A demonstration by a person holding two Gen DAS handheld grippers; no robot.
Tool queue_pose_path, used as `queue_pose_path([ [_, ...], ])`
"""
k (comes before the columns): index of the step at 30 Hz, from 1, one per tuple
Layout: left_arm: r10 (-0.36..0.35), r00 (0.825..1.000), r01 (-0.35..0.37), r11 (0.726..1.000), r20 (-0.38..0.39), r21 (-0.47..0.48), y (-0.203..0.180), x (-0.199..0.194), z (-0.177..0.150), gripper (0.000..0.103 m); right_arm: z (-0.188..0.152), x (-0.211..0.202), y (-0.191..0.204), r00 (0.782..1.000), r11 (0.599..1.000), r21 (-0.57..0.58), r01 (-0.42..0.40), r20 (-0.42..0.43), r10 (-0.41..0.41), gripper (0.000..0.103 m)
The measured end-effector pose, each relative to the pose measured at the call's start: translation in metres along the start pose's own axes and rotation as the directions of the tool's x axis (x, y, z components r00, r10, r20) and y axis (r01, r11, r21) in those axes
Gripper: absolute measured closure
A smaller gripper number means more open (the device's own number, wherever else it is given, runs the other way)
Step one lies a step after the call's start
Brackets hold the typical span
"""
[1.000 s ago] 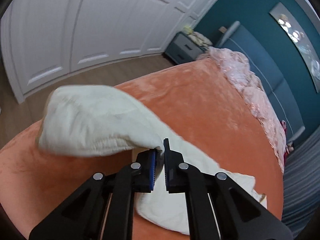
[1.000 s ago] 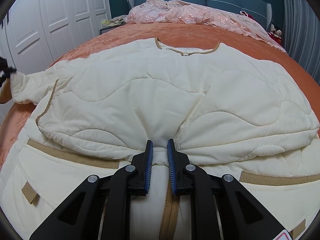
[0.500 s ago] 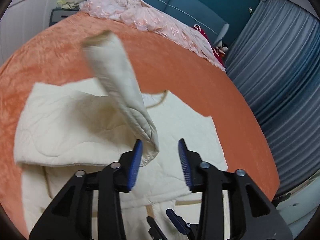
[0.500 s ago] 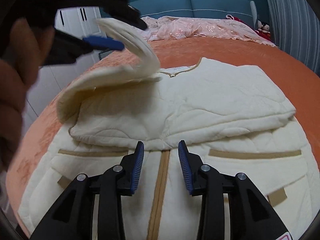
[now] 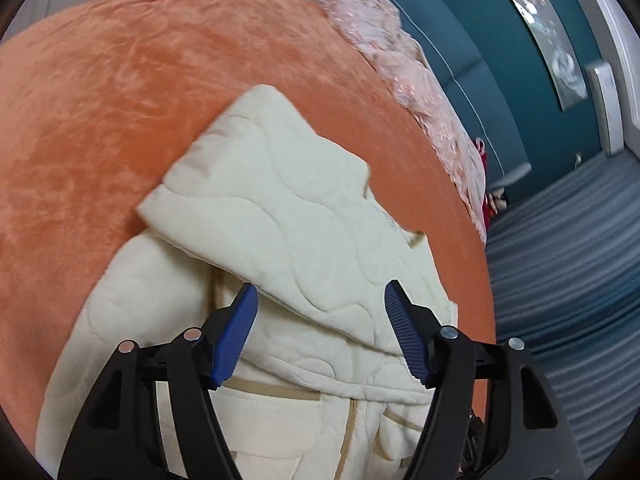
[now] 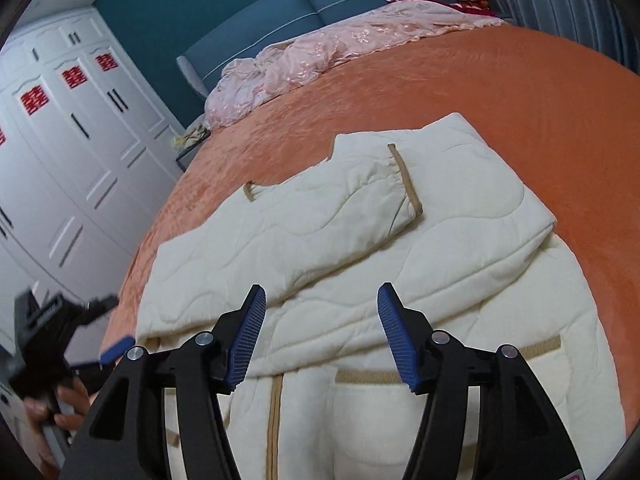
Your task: Fold large clothes
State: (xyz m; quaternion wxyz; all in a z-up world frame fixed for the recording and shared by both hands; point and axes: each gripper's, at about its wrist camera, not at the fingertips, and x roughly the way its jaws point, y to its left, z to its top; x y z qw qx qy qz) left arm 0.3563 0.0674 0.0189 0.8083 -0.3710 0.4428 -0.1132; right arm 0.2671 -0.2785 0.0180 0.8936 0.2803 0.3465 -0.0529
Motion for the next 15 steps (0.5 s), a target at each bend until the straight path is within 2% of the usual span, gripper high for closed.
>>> queue_pose_path([
  [4,0.013,1.0,-0.011,0.991,0.018,-0.137,0.035,0.0,0.018,0.04,0.028,0.025,-0.022,0.999,0.993,0.11,0.038,-0.023,-0.036,0.045],
  [10,-0.018,1.0,0.021,0.964,0.014,-0.264,0.065,0.012,0.028,0.04,0.037,0.056,-0.053,0.998,0.954,0.295,0.047,-0.061,-0.03,0.045],
  [11,-0.012,1.0,0.015,0.961,0.012,-0.275,0.068,0.015,0.029,0.04,0.038,0.059,-0.054,0.998,0.949,0.312,0.048,-0.063,-0.029,0.047],
  [14,-0.008,1.0,0.005,0.949,-0.008,-0.314,0.077,0.023,0.029,0.04,0.042,0.073,-0.05,0.996,0.936,0.35,0.04,-0.083,-0.012,0.064],
  [15,-0.015,1.0,0.01,0.945,-0.01,-0.327,0.08,0.021,0.028,0.04,0.045,0.074,-0.048,0.997,0.936,0.35,0.031,-0.082,-0.002,0.065],
])
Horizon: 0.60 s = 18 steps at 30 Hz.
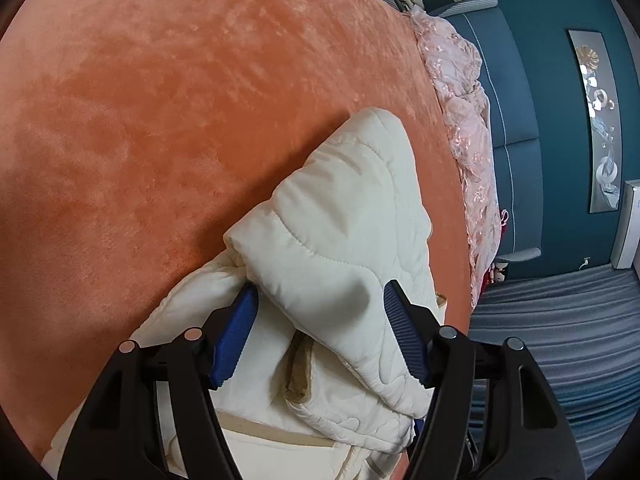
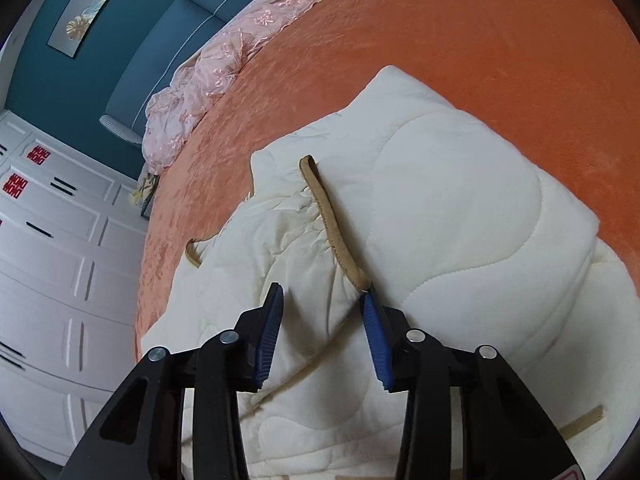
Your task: Fold large clothes
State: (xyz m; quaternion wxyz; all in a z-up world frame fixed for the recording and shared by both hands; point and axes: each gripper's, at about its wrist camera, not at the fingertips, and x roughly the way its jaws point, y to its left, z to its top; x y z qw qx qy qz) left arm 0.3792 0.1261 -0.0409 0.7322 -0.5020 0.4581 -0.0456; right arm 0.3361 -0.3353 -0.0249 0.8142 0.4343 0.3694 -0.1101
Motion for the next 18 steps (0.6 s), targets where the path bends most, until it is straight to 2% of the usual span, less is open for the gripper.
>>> queue_pose_path([
  [1,-0.004,1.0,0.004,1.0,0.007,-0.002,0.001,-0.004,-0.002,0.04,0.002,0.0,0.006,1.0,1.0,-0.015,-0.008,0.009,0.008,0.067],
  [3,0.023,0.999,-0.024,0.999,0.041,0.039,-0.001,-0.013,-0.006,0.04,0.007,-0.001,0.022,0.999,0.996,-0.089,-0.024,0.027,0.027,0.098],
  [5,0.078,0.995,-0.084,0.991,0.063,0.103,-0.008,-0.013,-0.006,0.05,0.01,-0.014,0.044,0.996,0.982,-0.187,-0.03,0.078,0.045,0.098],
  [7,0.136,0.989,-0.143,0.979,0.061,0.144,-0.012,-0.008,-0.002,0.075,0.011,-0.038,0.067,0.986,0.957,-0.289,-0.017,0.152,0.063,0.098],
  [9,0.155,0.986,-0.162,0.974,0.054,0.16,-0.013,-0.003,0.0,0.085,0.014,-0.065,0.081,0.972,0.935,-0.353,-0.025,0.211,0.105,0.098],
  [11,0.162,0.985,-0.169,0.967,0.053,0.19,-0.018,0.0,-0.002,0.089,0.011,-0.085,0.085,0.961,0.915,-0.404,-0.015,0.245,0.124,0.099],
  [12,0.172,0.983,-0.181,0.962,0.059,0.206,-0.02,0.001,-0.004,0.09,0.008,-0.086,0.083,0.962,0.903,-0.429,0.018,0.252,0.1,0.099],
  [15,0.229,0.97,-0.243,0.935,0.085,0.259,-0.022,0.007,-0.014,0.093,-0.002,-0.059,0.062,0.969,0.863,-0.474,0.177,0.237,-0.069,0.099],
  [18,0.273,0.957,-0.291,0.909,0.101,0.298,-0.021,0.013,-0.022,0.094,-0.006,-0.028,0.031,0.968,0.854,-0.462,0.241,0.173,-0.18,0.099],
])
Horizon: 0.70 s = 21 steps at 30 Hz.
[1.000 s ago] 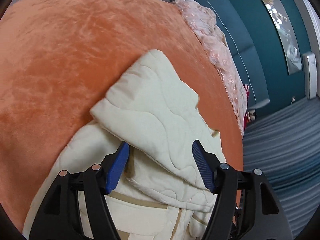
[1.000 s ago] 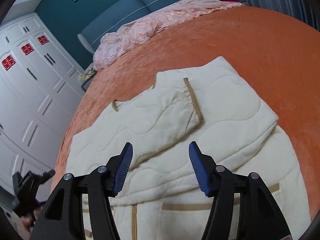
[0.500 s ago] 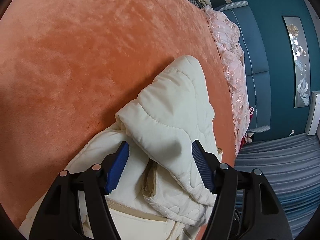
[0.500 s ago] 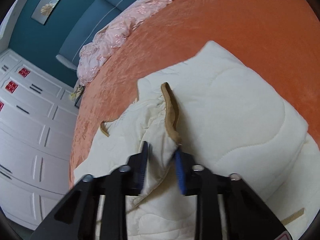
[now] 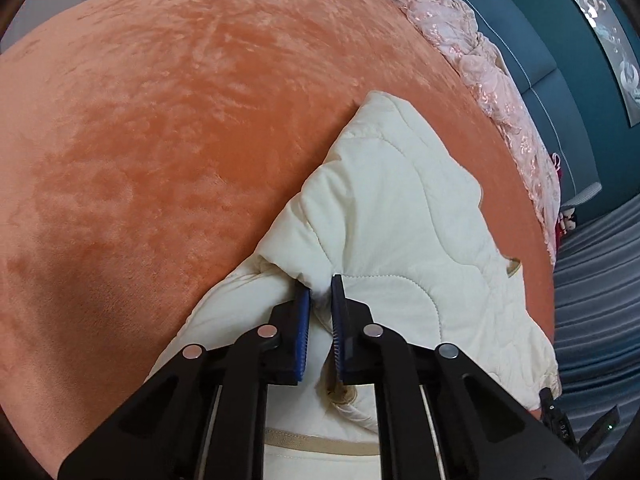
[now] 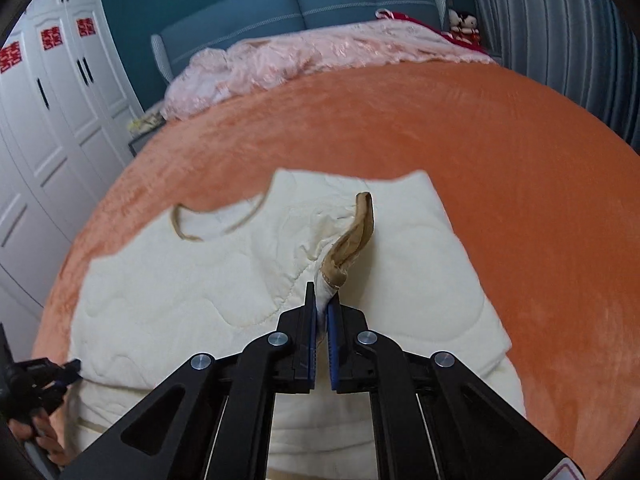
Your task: Fold large clothes
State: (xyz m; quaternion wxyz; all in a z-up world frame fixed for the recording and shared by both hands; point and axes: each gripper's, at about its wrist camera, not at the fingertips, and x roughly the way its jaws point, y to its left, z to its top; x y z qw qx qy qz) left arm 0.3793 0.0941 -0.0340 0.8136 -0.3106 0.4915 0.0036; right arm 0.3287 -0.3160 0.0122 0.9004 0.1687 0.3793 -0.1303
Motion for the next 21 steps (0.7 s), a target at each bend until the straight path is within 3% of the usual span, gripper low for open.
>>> queue_pose_path([
  [7,0.144,0.987,-0.156,0.966,0.075,0.205,-0.023,0.007,-0.015,0.093,-0.028,0.029,-0.015,0.996,1.0,0.001,0.026,-0.086,-0.026,0.099],
  [14,0.195,0.974,-0.221,0.932,0.117,0.287,-0.029,0.016,-0.023,0.093,-0.043,0.039,-0.015,0.994,0.999,-0.021,0.037,-0.102,-0.039,0.098],
  [17,0.23,0.962,-0.268,0.902,0.148,0.34,-0.039,0.011,-0.025,0.091,-0.04,0.033,-0.015,0.994,0.999,-0.006,0.032,-0.105,-0.032,0.093],
  [21,0.216,0.96,-0.27,0.89,0.18,0.368,-0.044,-0.025,-0.03,0.089,-0.039,-0.011,-0.02,0.999,0.999,0.023,0.026,-0.042,-0.025,0.086],
])
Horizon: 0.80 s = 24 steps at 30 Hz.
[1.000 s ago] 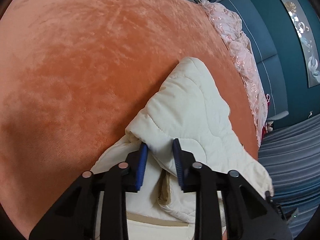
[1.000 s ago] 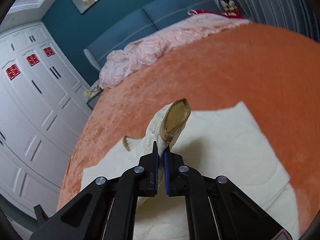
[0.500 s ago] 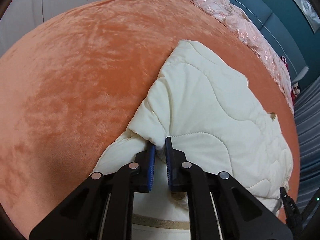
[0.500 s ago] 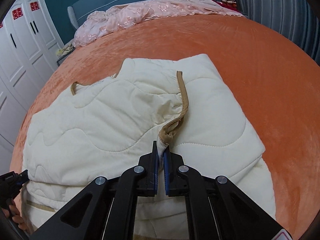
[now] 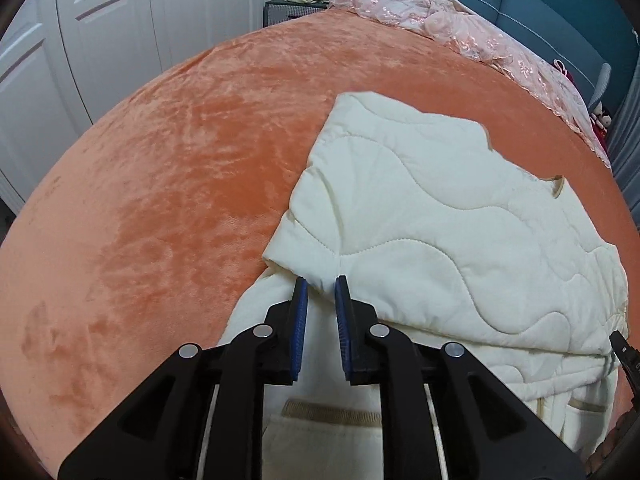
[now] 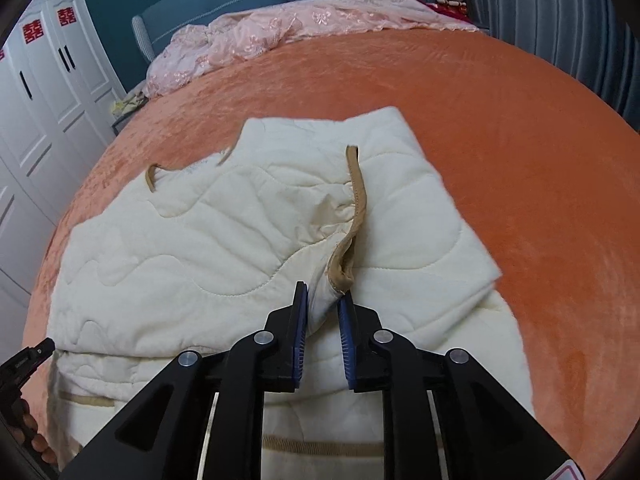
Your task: Fold large clothes
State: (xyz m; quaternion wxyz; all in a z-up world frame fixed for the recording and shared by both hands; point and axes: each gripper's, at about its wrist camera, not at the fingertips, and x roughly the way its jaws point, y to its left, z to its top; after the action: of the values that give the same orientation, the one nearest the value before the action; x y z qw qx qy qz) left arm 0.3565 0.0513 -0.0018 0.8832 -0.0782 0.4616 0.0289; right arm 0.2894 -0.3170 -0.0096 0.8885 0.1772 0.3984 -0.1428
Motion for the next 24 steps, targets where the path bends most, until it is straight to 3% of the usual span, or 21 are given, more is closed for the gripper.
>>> queue_pose_path([
  [5,-0.033,0.996,0.03,0.999,0.079,0.045,-0.023,-0.032,0.013,0.088,0.003,-0.028,0.024,0.998,0.999,-0.045,-0.018,0.066,0.021,0.083],
  [7,-0.048,0.996,0.043,0.996,0.074,0.076,-0.042,-0.027,0.018,0.081,0.009,-0.026,0.036,0.997,0.998,-0.051,-0.025,0.072,0.029,0.082],
  [11,-0.008,1.0,0.006,0.986,0.012,0.164,-0.075,0.006,0.012,0.081,0.018,-0.037,0.044,0.993,0.998,-0.054,-0.014,0.113,0.02,0.082],
  [14,0.027,0.999,-0.021,0.981,-0.027,0.194,-0.084,0.026,-0.002,0.081,0.02,-0.064,0.025,0.983,0.998,0.044,-0.034,0.18,0.026,0.082],
  [17,0.03,0.999,-0.025,0.98,-0.019,0.199,-0.084,0.032,-0.011,0.081,0.022,-0.093,0.006,0.968,0.993,0.117,-0.004,0.251,-0.025,0.077],
  [21,0.039,0.999,-0.037,0.981,-0.003,0.192,-0.085,0.036,-0.015,0.081,0.022,-0.072,0.024,0.986,0.997,0.023,-0.074,0.154,0.07,0.078],
  [24,0.044,0.999,-0.045,0.98,0.006,0.193,-0.086,0.035,-0.017,0.081,0.008,-0.039,0.055,0.995,0.993,-0.101,-0.055,0.079,0.063,0.078],
])
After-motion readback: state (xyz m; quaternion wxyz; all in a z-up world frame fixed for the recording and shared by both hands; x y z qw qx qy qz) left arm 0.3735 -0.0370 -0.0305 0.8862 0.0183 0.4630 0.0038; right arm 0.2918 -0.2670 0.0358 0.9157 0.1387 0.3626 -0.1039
